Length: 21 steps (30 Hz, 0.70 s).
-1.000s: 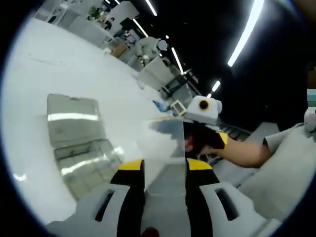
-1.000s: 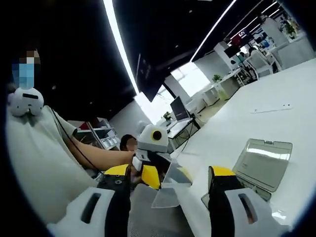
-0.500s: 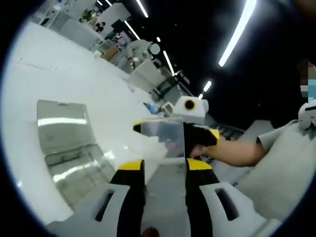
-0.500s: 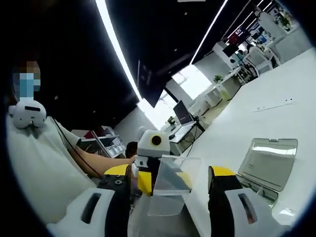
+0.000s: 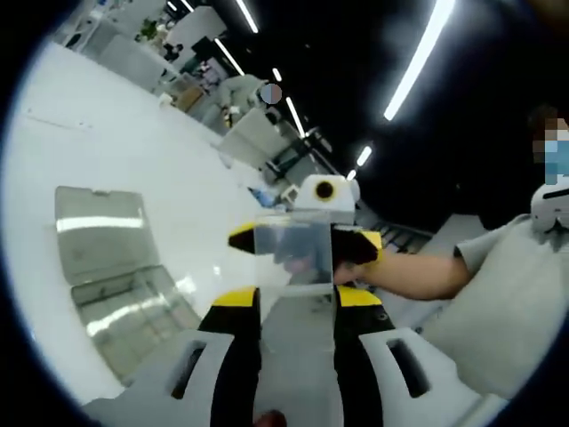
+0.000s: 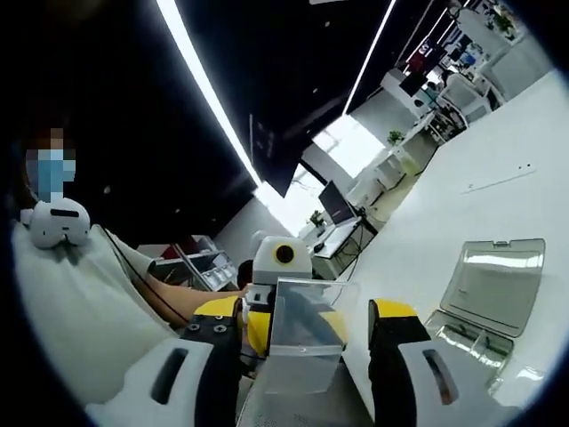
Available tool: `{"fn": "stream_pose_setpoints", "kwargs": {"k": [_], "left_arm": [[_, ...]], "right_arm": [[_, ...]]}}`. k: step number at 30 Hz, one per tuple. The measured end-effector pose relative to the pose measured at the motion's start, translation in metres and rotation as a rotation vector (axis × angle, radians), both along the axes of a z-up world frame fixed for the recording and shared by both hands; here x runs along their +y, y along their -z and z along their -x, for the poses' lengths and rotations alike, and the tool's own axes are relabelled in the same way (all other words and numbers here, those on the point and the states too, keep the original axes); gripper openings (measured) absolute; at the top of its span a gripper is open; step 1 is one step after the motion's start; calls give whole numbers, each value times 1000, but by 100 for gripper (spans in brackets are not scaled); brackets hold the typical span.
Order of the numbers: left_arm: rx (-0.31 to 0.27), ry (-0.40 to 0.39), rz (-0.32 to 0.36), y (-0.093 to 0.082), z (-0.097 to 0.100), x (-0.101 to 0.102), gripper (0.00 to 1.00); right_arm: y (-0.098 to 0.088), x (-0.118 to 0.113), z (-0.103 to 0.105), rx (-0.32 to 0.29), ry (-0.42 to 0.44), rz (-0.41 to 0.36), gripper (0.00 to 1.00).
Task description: Insert the divider into the dual guide fixture by aligning both edges with the guide slots and pushing it downward to the bottom, including one-sided entry, uneven engagement, binding, and posture correction.
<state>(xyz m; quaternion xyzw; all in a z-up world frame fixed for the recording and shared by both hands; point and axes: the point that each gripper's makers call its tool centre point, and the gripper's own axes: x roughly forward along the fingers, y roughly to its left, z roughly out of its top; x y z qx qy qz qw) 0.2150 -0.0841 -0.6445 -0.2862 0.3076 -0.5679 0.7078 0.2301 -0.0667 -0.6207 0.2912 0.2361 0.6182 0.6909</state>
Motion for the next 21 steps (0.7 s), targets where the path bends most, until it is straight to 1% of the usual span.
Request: {"fn": "stream_pose_setpoints", "kwargs": {"k": [5, 8, 21], "left_arm": [[-1, 8, 5, -1, 1, -2, 29], [-2, 9, 5, 0, 2, -2, 29], [2, 19, 13, -2, 4, -4, 29]], "right_arm": [[-1, 1, 2, 13, -7, -8, 51], [-3, -1, 1, 26, -7, -29, 47], [-1, -4, 1, 42, -8, -25, 37]]}}
